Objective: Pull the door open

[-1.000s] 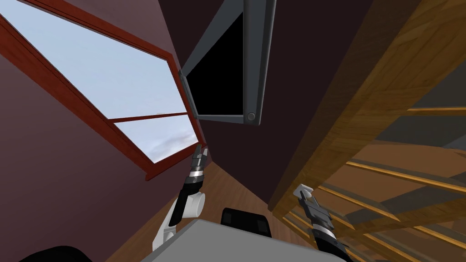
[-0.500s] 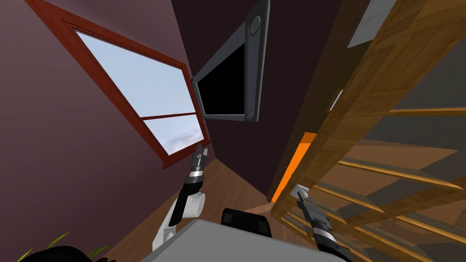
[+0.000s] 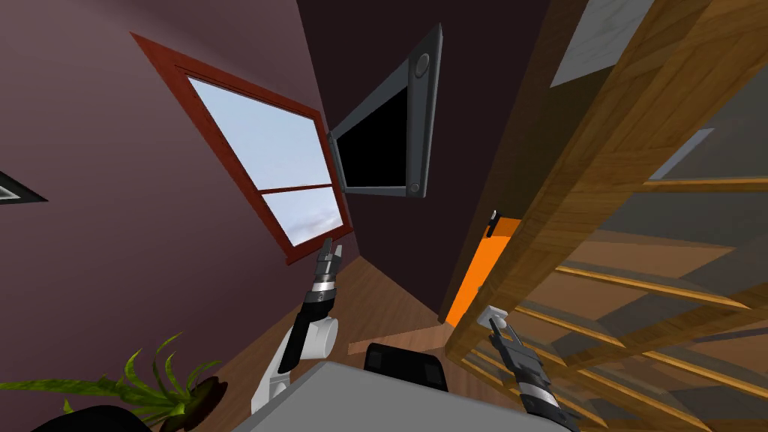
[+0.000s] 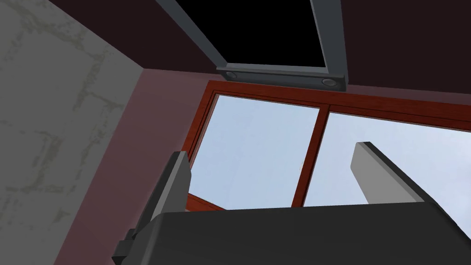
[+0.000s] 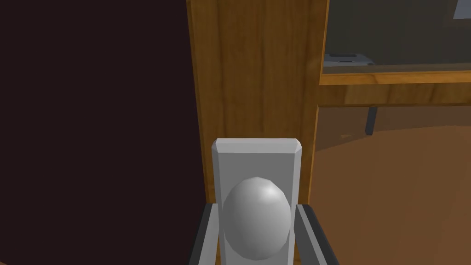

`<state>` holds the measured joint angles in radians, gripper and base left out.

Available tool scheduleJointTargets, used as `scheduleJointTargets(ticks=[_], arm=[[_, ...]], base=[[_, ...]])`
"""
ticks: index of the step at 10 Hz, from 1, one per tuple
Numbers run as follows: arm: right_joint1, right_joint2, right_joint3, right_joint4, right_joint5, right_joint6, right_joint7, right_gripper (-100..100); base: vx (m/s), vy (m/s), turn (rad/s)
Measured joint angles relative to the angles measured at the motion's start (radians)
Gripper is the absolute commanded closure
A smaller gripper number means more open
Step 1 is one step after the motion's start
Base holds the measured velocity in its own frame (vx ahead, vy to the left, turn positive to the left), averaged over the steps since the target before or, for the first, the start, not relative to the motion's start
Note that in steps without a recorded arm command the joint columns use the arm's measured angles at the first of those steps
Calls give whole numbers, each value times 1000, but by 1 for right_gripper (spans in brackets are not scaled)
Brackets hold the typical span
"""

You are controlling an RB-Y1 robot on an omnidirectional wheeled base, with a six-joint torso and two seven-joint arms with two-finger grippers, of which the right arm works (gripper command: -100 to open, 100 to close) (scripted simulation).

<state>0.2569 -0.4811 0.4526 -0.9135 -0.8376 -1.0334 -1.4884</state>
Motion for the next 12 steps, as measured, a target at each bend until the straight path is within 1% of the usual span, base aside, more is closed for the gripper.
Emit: scheduleJointTargets(ticks=[1, 2, 3, 4, 5, 7, 9, 10, 11, 12], arm=[[5, -12, 14, 1, 8, -12, -14, 100], [8, -20, 29, 9, 16, -25, -29, 100], [17, -30, 41, 3, 22, -32, -39, 100], [20, -29, 46, 2, 24, -31, -40, 100], [27, -40, 53, 1, 27, -39, -47, 100], [33, -55, 75, 7, 37, -68, -67, 100], [48, -77, 103, 10, 49, -96, -90, 100], [47, -84, 120, 27, 56, -114, -108, 100], [50, -82, 125, 31, 58, -115, -112, 100], [48, -88, 131, 39, 61, -124, -120, 100]], base=[[-236, 2, 96], [-251, -18, 78], [-121, -8, 23], [-152, -1, 129], [-260, -44, 162], [-266, -32, 133], [-289, -46, 152], [-124, -11, 28], [-206, -17, 186], [-291, -73, 188]])
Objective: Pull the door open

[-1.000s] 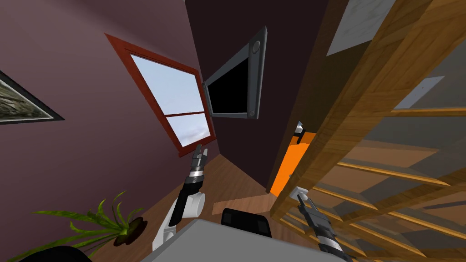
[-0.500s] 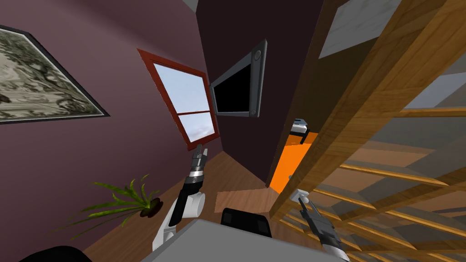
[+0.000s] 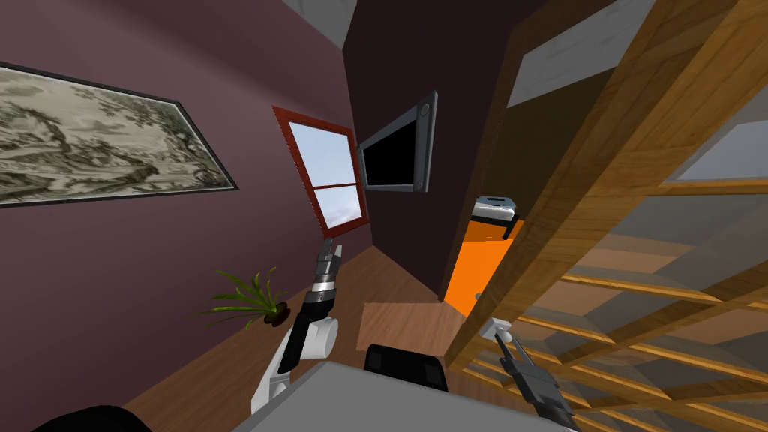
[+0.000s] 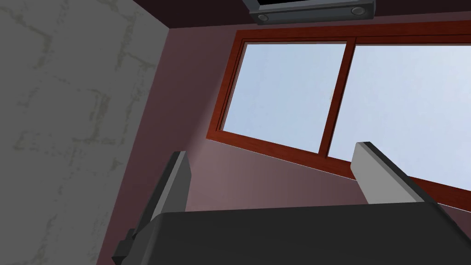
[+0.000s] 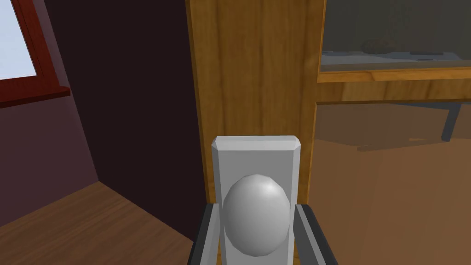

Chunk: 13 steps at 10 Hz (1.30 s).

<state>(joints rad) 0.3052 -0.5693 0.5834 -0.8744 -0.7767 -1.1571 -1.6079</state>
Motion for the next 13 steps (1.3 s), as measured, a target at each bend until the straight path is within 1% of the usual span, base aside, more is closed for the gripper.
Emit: scheduleJointTargets(ticks=[1, 3, 5, 6, 8, 9, 13], arm=[[-1, -6, 8, 5, 4, -12, -10, 100], [-8, -16, 26, 38, 13, -42, -36, 100], [-5, -24, 44, 48, 20, -58, -52, 100], [-6, -29, 51, 54, 24, -69, -61, 100], [-6, -30, 57, 62, 26, -75, -67, 100], [-7, -35, 60, 66, 27, -83, -73, 100], [-11, -41, 80, 104, 35, -118, -101, 100]], base=[[-294, -21, 184], [-209, -29, 116], [-225, -59, 145], [-112, -24, 38], [-175, -27, 164], [-232, -36, 134], [-204, -36, 130]])
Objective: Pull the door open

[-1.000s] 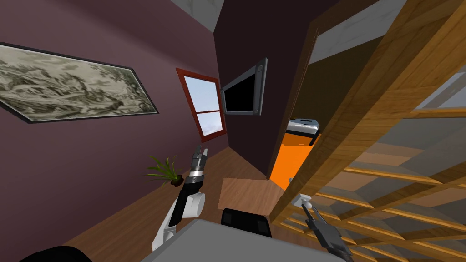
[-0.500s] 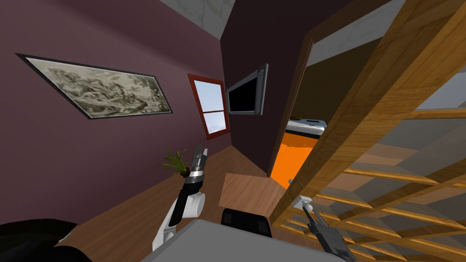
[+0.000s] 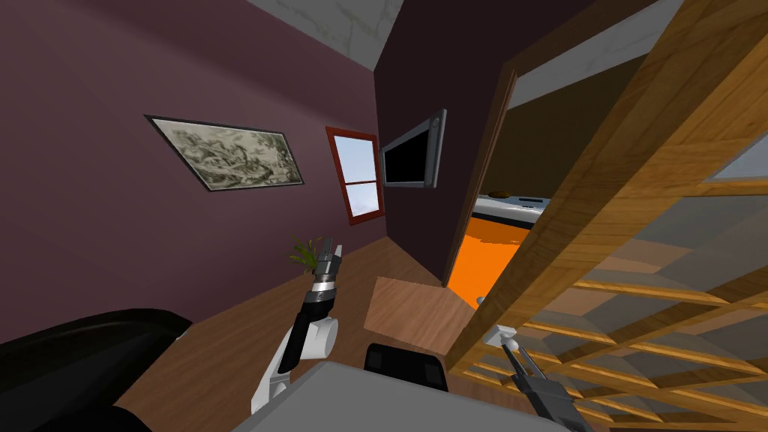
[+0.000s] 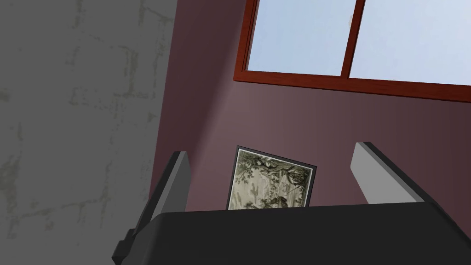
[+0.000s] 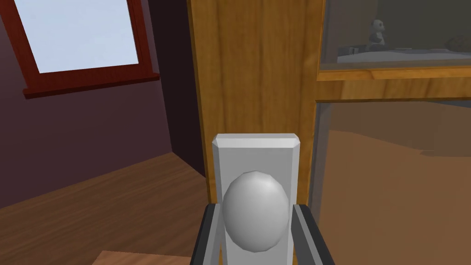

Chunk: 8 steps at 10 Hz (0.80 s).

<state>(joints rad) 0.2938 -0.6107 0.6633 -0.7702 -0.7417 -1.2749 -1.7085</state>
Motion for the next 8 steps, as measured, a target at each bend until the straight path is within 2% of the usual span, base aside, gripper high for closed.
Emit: scheduleJointTargets(ticks=[3, 7, 8], arm=[[-2, -4, 14, 24, 6, -24, -18, 100], [-8, -5, 22, 42, 14, -37, -31, 100], [-8, -6, 24, 46, 17, -41, -35, -100]], base=[[-164, -39, 100], [-185, -36, 125], [-174, 17, -99]])
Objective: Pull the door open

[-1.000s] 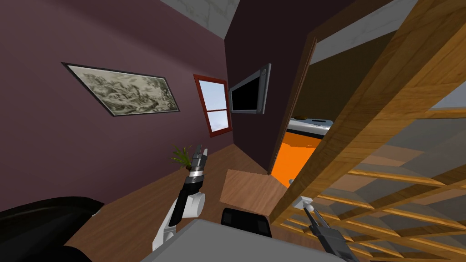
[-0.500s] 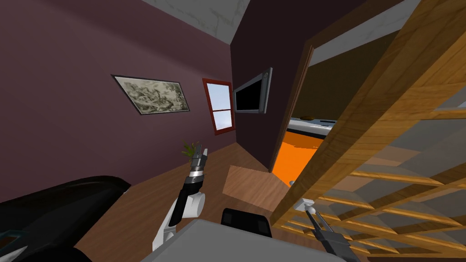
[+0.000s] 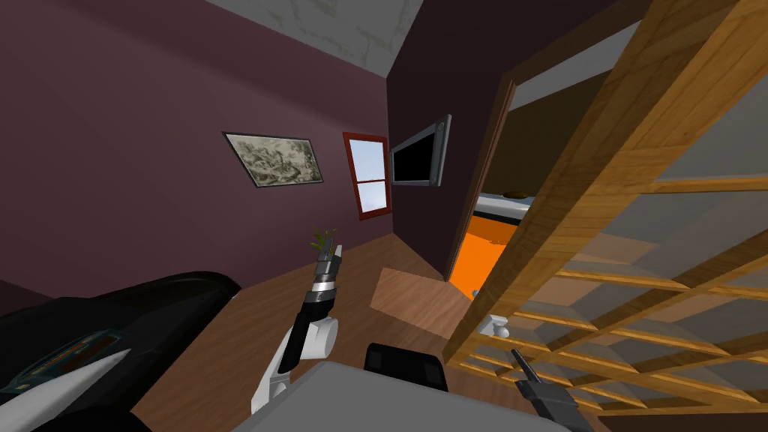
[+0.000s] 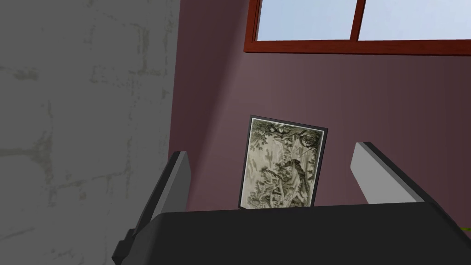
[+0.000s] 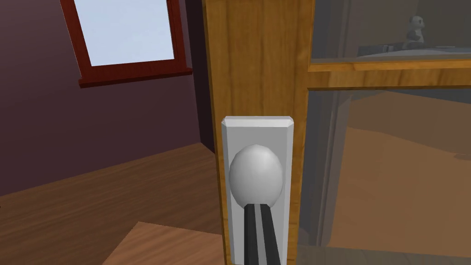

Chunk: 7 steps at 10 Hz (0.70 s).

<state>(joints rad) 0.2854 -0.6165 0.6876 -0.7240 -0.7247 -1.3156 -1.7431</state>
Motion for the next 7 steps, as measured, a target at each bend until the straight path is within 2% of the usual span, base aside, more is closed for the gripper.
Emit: scheduleJointTargets(ticks=[2, 3, 4, 7], arm=[[17, -2, -8, -5, -12, -6, 3, -100], [25, -1, -12, -8, -19, -8, 6, -100], [27, 0, -13, -9, -19, -9, 7, -100], [4, 10, -30, -8, -24, 17, 13, -100]], base=[[-163, 106, -167], [-71, 47, -33], [108, 6, 65], [262, -31, 61]])
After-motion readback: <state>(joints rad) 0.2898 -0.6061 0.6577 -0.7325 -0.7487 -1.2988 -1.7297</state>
